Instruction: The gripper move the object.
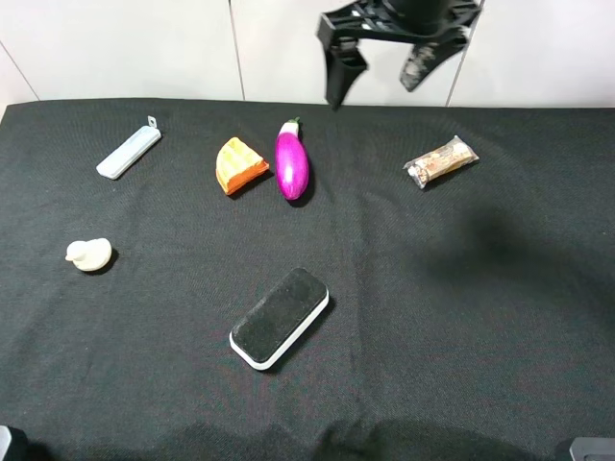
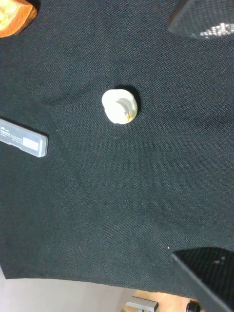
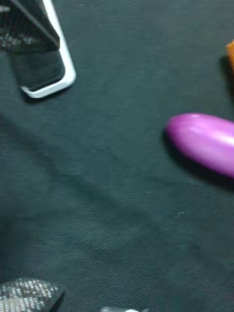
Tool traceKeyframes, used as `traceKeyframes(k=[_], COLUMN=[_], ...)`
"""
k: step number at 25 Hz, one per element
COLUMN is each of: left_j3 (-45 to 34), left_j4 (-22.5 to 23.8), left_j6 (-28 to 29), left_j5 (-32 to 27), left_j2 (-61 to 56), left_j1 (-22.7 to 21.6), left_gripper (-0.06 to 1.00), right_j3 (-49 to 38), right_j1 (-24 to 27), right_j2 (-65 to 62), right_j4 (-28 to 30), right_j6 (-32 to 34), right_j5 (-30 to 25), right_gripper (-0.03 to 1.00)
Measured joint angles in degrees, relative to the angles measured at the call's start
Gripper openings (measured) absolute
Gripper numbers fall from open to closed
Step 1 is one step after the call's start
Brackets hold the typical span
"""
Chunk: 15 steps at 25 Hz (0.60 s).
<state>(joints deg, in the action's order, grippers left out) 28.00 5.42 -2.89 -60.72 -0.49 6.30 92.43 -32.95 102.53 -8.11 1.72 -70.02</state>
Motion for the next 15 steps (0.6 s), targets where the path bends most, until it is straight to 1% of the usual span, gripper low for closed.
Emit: traceKeyframes(k=[6,15], left_j3=[0.00,0.00], left_j4=[0.00,0.00], left_j6=[0.00,0.00], left_j5=[0.00,0.00], left_j2=[0.00,0.00], left_j1=[0.00,0.00], left_gripper=[0.91,0.91], right_j3=[-11.04,-25.42], right_j1=[0.00,0.00], right_j2=[-11.31,-29.19], right_j4=[0.38,0.50], right_j6=[0.00,1.44], right_j5=[0.00,-0.03], right_gripper=[0.69,0.69])
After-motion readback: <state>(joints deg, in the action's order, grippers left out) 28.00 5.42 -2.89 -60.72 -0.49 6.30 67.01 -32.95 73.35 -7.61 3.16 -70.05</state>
